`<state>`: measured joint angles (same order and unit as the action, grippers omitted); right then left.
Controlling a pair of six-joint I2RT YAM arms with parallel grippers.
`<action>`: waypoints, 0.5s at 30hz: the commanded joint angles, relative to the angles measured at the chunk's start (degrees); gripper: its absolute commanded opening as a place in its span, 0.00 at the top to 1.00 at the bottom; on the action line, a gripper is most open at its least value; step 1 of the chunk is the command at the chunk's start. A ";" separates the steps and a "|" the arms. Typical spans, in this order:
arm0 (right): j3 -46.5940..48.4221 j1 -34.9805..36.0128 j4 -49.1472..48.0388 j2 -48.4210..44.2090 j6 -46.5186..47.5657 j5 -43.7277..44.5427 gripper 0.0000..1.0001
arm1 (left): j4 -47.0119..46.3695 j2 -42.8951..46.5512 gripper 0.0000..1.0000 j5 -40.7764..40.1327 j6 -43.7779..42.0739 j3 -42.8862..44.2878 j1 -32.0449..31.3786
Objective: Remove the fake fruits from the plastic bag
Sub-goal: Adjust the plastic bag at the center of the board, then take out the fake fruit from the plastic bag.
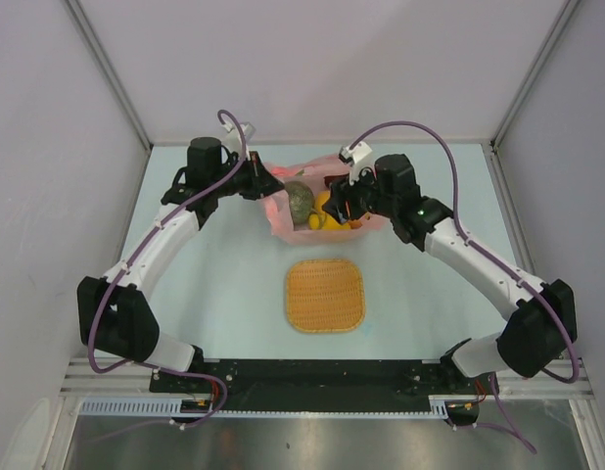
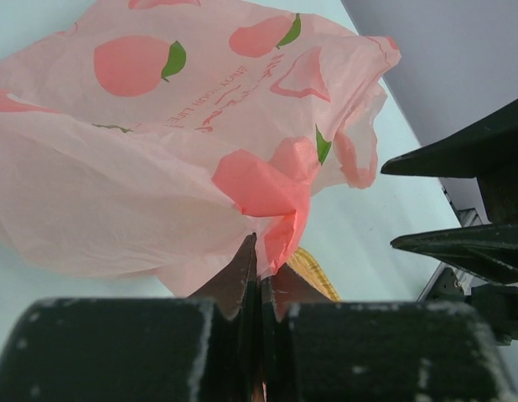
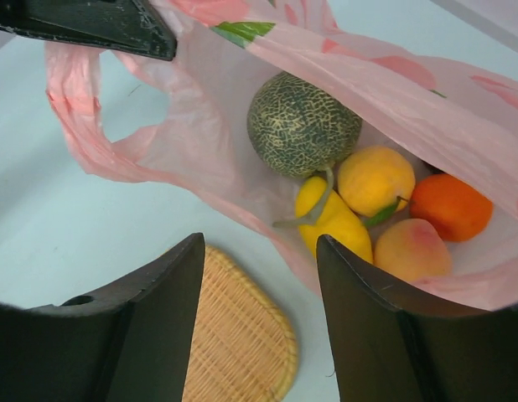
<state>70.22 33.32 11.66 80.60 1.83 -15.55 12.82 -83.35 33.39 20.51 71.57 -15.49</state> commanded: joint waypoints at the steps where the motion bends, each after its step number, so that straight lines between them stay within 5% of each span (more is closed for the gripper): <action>1: 2.38 1.31 -2.34 4.38 -1.56 -0.80 0.39 | -1.57 0.65 0.95 -0.25 0.23 1.82 -0.51; 15: 2.91 -2.91 -9.02 18.18 -10.53 0.61 0.36 | -2.54 0.21 0.85 -0.34 0.67 1.99 -0.77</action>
<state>70.85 32.58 7.11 96.18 -4.82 -15.75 12.36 -83.35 33.15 20.53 71.57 -15.81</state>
